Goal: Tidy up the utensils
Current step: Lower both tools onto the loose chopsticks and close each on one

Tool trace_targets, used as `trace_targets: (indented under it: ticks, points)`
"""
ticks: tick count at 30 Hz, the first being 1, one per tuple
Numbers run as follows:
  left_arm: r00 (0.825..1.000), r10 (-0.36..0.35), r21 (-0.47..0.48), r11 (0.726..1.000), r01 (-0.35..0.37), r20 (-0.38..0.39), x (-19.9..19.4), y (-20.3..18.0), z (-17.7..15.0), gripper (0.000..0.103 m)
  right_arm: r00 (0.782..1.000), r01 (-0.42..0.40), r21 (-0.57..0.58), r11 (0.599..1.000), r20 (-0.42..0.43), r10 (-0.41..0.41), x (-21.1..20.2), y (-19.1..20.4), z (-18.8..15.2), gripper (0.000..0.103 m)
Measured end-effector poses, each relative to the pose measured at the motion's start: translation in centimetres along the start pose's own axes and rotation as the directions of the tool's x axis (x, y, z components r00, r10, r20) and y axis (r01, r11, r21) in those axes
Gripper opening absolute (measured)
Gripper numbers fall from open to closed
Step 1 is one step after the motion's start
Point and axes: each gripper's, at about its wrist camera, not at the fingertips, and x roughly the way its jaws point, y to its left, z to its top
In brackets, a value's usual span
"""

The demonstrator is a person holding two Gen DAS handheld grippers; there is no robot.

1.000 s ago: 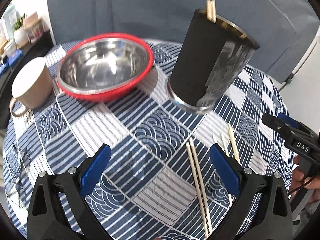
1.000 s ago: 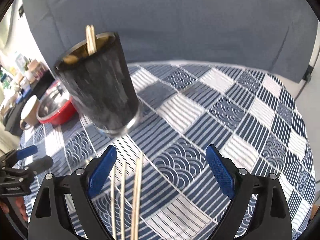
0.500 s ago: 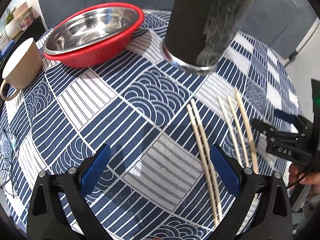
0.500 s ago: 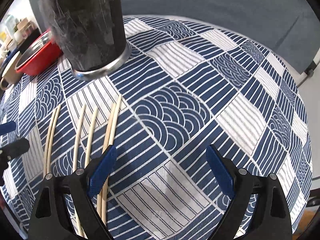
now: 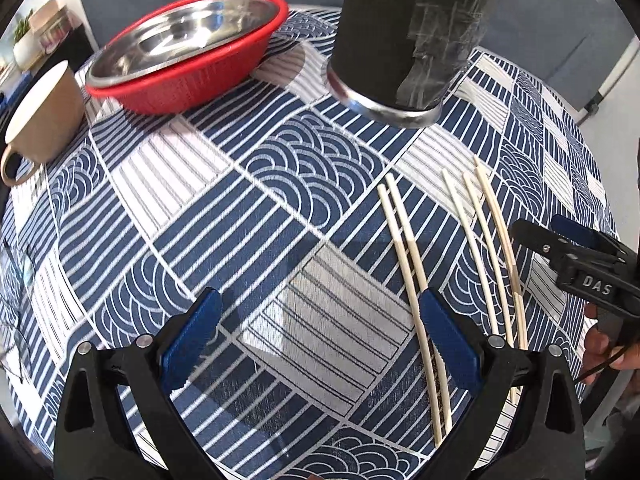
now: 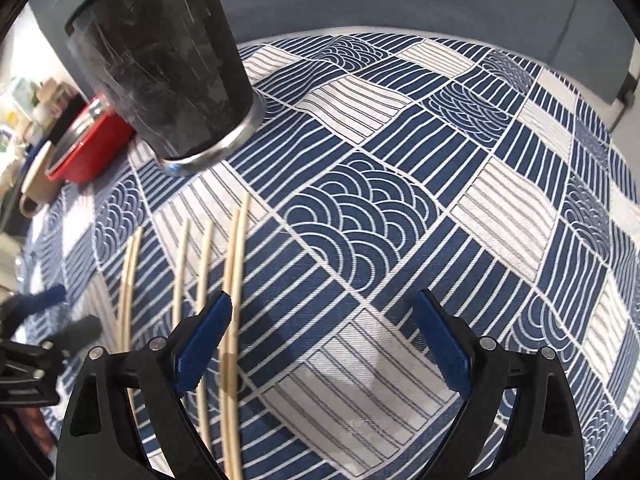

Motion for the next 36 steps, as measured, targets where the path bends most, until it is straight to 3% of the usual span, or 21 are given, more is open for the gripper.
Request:
trace_targets:
  ticks: [8,26,32,36]
  points:
    - [0.999,0.034,0.009,0.999,-0.033,-0.008,0.3,-0.2,-0.5,0.097,0.995,0.098,-0.092,0.991,0.008,-0.098,0.7,1.7,-0.9,0.093]
    - [0.991,0.133,0.049,0.99,-0.134,0.006,2.2,-3.2,0.7,0.099,0.995,0.101,-0.063,0.993,-0.003,-0.101,0.4,0.2,-1.1,0.095]
    - [0.992,0.12,0.072,0.99,-0.119,-0.021,2.6,-3.3,1.0,0.099,0.994,0.104,-0.057,0.993,-0.023,-0.105,0.5,0.1,-0.9,0.095]
    - [0.994,0.101,0.137,0.986,-0.093,-0.051,2.7,-3.2,1.2,0.099,0.993,0.102,-0.067,0.993,-0.046,-0.105,0.7,0.1,-0.6,0.094]
